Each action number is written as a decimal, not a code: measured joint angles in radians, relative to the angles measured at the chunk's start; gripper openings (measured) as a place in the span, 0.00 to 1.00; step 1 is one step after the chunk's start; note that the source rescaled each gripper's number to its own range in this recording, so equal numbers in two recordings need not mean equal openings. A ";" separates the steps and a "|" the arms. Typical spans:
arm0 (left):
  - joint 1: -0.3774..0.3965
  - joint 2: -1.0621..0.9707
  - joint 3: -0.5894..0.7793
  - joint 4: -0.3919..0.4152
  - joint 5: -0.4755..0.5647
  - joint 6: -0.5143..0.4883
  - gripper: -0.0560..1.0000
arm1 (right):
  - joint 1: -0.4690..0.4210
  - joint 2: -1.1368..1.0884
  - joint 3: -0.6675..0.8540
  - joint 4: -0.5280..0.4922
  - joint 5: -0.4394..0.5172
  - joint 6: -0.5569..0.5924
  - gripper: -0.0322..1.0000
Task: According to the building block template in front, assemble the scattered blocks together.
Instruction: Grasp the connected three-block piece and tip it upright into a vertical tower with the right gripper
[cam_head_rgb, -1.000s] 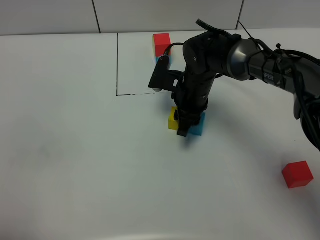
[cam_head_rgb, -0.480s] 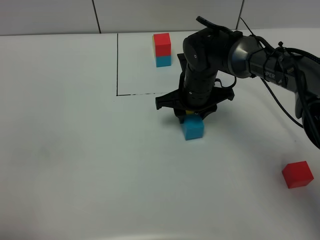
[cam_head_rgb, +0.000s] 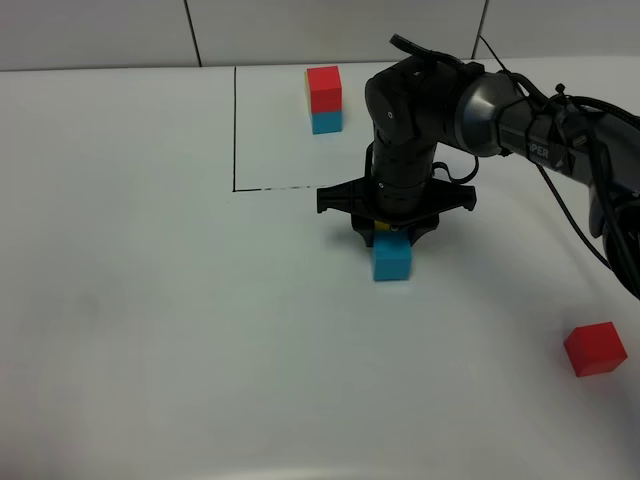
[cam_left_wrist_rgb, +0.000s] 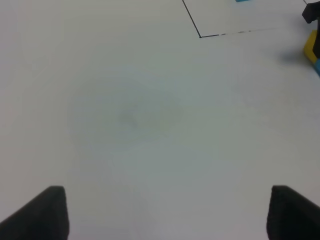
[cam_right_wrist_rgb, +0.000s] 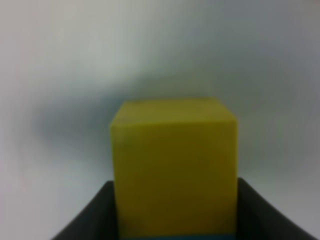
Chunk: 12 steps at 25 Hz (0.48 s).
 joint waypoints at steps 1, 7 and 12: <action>0.000 0.000 0.000 0.000 0.000 0.000 0.90 | 0.002 0.002 0.000 -0.010 0.001 0.000 0.04; 0.000 0.000 0.000 0.000 0.000 0.001 0.90 | 0.015 0.005 0.000 -0.039 -0.002 0.000 0.04; 0.000 0.000 0.000 0.000 0.000 0.001 0.90 | 0.015 0.005 0.000 -0.039 -0.013 -0.001 0.29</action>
